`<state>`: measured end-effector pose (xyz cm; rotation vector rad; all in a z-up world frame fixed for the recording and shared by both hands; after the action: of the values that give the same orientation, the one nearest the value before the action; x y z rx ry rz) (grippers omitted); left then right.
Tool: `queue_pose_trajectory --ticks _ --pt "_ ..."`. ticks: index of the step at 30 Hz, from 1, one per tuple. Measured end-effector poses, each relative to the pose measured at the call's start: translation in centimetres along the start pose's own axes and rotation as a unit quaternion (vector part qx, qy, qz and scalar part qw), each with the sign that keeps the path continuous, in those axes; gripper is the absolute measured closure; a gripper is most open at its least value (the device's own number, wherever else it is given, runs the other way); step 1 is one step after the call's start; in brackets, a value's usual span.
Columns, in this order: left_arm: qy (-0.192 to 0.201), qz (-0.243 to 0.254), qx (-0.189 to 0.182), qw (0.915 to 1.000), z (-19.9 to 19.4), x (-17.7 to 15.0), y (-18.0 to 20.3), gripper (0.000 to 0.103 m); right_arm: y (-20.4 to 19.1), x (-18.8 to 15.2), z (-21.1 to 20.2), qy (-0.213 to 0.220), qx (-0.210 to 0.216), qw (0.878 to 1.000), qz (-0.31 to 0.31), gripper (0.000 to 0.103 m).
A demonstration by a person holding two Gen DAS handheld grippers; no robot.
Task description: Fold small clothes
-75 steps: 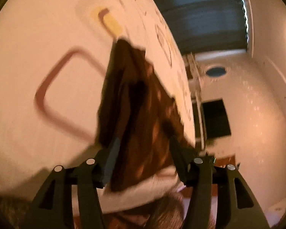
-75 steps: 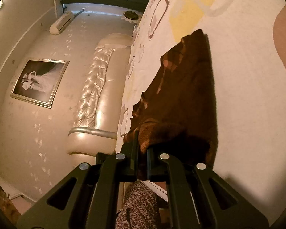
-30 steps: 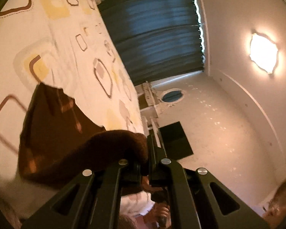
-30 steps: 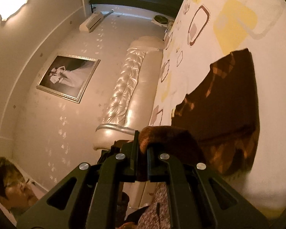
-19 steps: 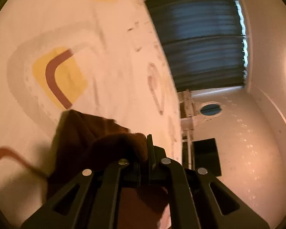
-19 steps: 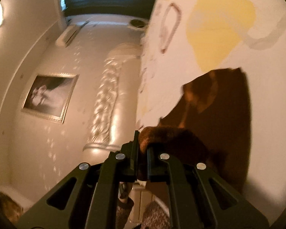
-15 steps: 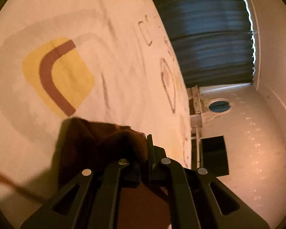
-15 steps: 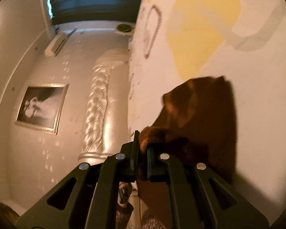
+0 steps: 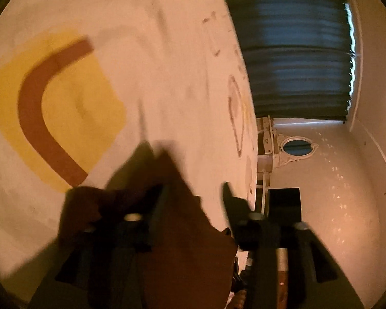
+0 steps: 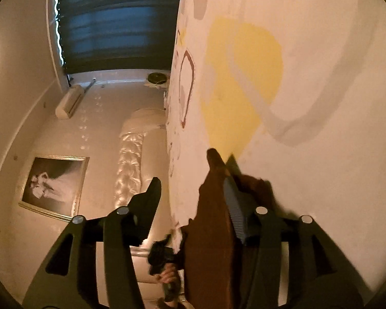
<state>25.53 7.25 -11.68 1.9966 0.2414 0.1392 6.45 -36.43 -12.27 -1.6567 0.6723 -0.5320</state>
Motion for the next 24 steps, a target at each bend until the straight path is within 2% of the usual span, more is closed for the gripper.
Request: queue_pose_trajectory --ticks 2,4,5,8,10,11,13,16,19,22,24 --pt "0.0 0.018 0.013 0.9998 -1.5 -1.2 0.8 0.04 -0.3 -1.6 -1.0 -0.003 -0.036 0.999 -0.022 0.05" --pt "-0.004 0.03 0.024 0.9993 -2.7 -2.4 0.9 0.037 -0.4 -3.8 -2.2 -0.012 -0.087 0.995 -0.044 0.05" --pt "-0.006 0.036 0.036 0.9987 -3.7 -3.6 0.7 0.032 -0.4 -5.1 -2.9 -0.015 -0.111 0.992 -0.052 0.05" --pt "-0.011 0.048 0.079 0.9957 -6.4 -7.0 -1.1 0.03 -0.7 -8.7 -5.2 -0.015 -0.161 0.984 -0.079 0.05" --pt "-0.005 0.051 0.102 0.9935 -7.9 -8.6 -2.2 0.03 -1.2 -10.7 -5.6 -0.03 -0.176 0.979 -0.1 0.051" --pt "-0.002 0.05 0.11 0.9927 -8.7 -9.4 -2.9 0.03 -1.4 -11.9 -5.6 -0.042 -0.178 0.977 -0.107 0.056" --pt "0.0 0.044 0.116 0.9923 -9.7 -10.7 -3.8 0.03 -1.7 -13.6 -5.1 -0.077 -0.169 0.976 -0.111 0.059" --pt "-0.001 0.042 0.121 0.9918 -10.3 -12.1 -4.7 0.03 -1.6 -15.4 -4.0 -0.11 -0.195 0.965 -0.138 0.06" --pt "0.005 0.051 0.13 0.9903 -10.3 -13.1 -4.8 0.03 -0.9 -16.3 -2.9 -0.133 -0.211 0.959 -0.135 0.061" --pt "0.001 0.065 0.142 0.9877 -9.9 -13.8 -4.3 0.03 -0.5 -17.0 -2.6 -0.143 -0.219 0.956 -0.137 0.067" --pt "-0.007 0.071 0.14 0.9876 -9.3 -14.3 -4.0 0.03 -0.5 -17.3 -2.3 -0.148 -0.225 0.953 -0.141 0.083"
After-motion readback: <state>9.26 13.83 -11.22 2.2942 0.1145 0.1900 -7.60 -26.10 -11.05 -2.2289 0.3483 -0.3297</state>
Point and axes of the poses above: each gripper's, at about its wrist camera, not at the fingertips, and z roughly the way its jaws point, y to its right, x to its top, the point moved 7 cm from there along z, roughly the way its jaws point, and after that the axes turned 14 degrees about -y, right-handed, at the moved point
